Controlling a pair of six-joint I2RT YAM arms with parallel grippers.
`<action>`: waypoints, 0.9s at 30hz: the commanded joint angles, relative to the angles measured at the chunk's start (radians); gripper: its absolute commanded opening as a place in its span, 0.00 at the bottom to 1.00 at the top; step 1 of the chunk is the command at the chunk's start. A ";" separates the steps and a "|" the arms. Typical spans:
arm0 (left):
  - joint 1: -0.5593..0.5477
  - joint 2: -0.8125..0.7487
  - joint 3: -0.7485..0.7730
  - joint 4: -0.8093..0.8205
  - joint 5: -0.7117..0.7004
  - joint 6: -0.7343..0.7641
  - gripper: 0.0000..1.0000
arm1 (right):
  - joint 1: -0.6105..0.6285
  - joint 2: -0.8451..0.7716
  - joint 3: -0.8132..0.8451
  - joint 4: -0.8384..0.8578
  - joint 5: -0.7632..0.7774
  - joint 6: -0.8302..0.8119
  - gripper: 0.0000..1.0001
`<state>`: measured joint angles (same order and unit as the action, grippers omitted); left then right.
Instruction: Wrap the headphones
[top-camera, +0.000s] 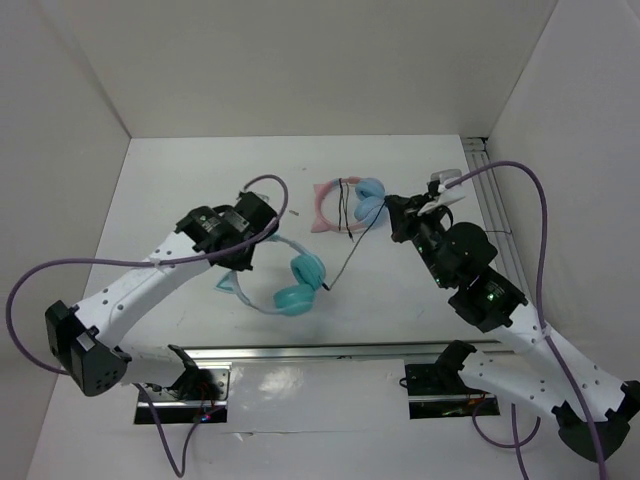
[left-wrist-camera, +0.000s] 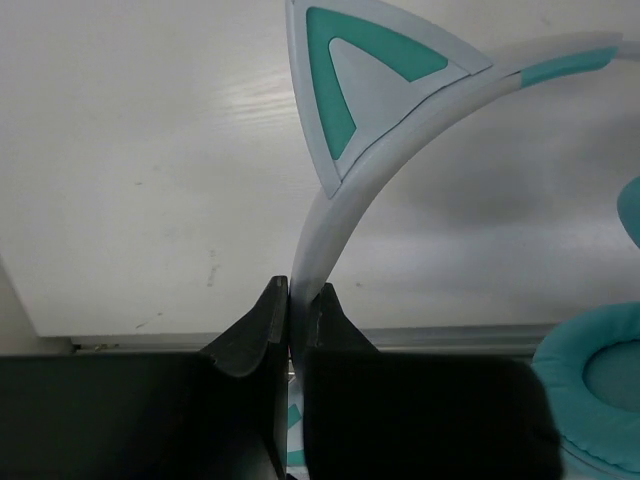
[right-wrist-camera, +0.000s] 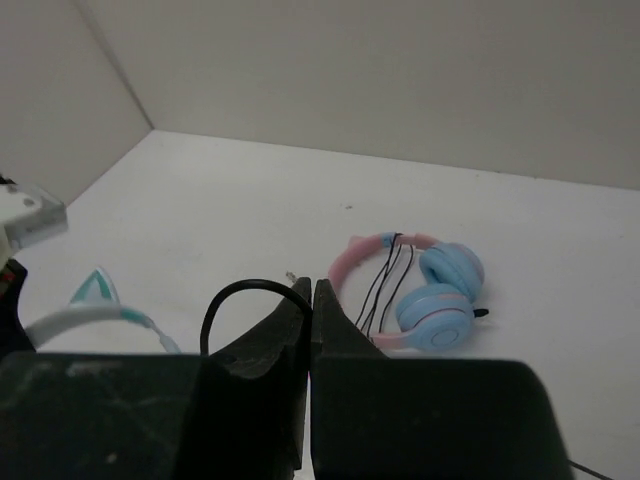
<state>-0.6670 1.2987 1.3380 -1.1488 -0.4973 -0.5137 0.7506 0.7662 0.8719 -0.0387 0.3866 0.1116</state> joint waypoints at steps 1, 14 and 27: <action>-0.081 -0.018 0.001 0.187 0.274 0.125 0.00 | 0.009 0.045 0.064 -0.139 0.012 -0.087 0.00; -0.322 -0.056 -0.083 0.339 0.566 0.265 0.00 | 0.009 0.192 0.049 -0.103 -0.141 -0.078 0.00; -0.332 -0.237 -0.037 0.422 0.445 0.227 0.00 | 0.018 0.269 -0.085 0.011 -0.317 -0.033 0.00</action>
<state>-0.9833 1.1210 1.2488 -0.8059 -0.0483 -0.2863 0.7700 1.0367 0.8021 -0.1318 0.0933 0.0631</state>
